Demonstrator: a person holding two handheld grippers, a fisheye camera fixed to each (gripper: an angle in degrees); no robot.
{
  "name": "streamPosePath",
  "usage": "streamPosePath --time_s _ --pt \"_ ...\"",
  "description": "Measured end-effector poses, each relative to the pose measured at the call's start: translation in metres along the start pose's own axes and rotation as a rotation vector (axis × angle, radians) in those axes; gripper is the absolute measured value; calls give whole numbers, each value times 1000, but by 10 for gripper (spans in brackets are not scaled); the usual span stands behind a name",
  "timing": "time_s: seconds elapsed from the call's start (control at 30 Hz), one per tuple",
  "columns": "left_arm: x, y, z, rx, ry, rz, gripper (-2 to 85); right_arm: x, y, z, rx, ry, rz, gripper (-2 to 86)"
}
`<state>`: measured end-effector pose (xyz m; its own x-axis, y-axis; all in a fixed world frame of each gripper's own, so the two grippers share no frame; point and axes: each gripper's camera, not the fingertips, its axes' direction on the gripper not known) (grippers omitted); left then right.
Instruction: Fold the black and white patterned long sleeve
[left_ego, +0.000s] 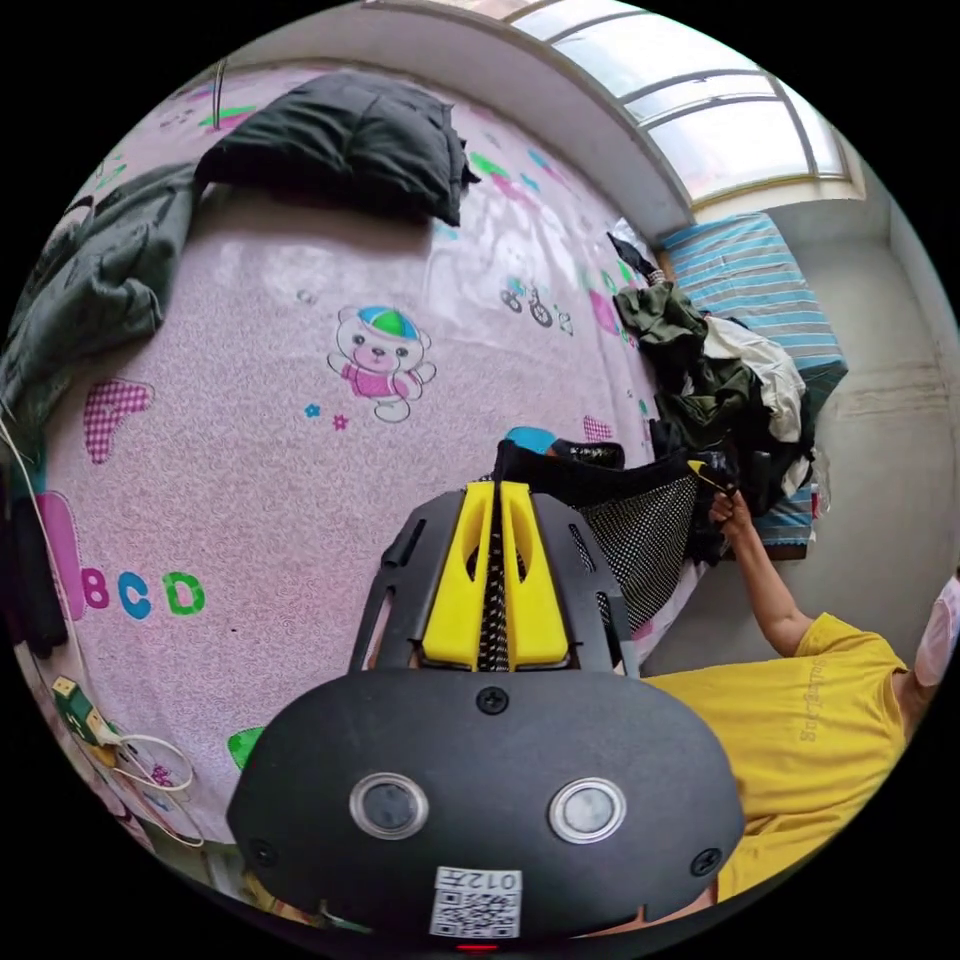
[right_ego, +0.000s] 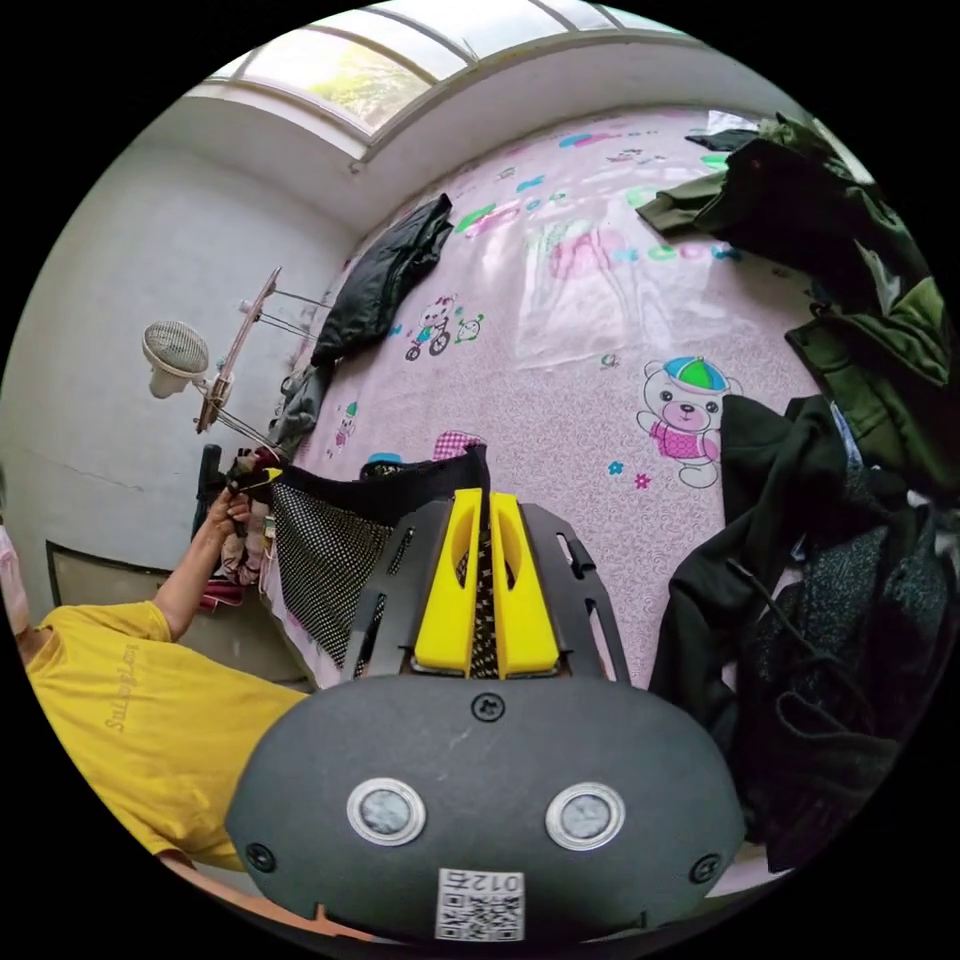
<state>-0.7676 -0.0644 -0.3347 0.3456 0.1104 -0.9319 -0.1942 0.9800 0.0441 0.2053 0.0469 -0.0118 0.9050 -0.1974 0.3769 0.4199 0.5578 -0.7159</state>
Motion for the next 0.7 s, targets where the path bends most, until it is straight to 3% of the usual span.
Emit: streamPosePath --time_s 0.13,0.3,0.47,0.57,0.7 --pt "-12 -21 16 26 -14 -17 0 20 -9 11 -1 28 97 9" --pt "-45 -32 87 -85 -128 -139 1 33 1 44 -68 111 205 13" --pt "-74 2 55 96 -135 -305 3 20 29 -1 54 232 229 16" --pt "-43 24 37 136 -154 -183 3 -16 56 -22 101 220 126 13" --pt "40 45 91 -49 -215 96 3 -67 98 -2 28 175 29 8"
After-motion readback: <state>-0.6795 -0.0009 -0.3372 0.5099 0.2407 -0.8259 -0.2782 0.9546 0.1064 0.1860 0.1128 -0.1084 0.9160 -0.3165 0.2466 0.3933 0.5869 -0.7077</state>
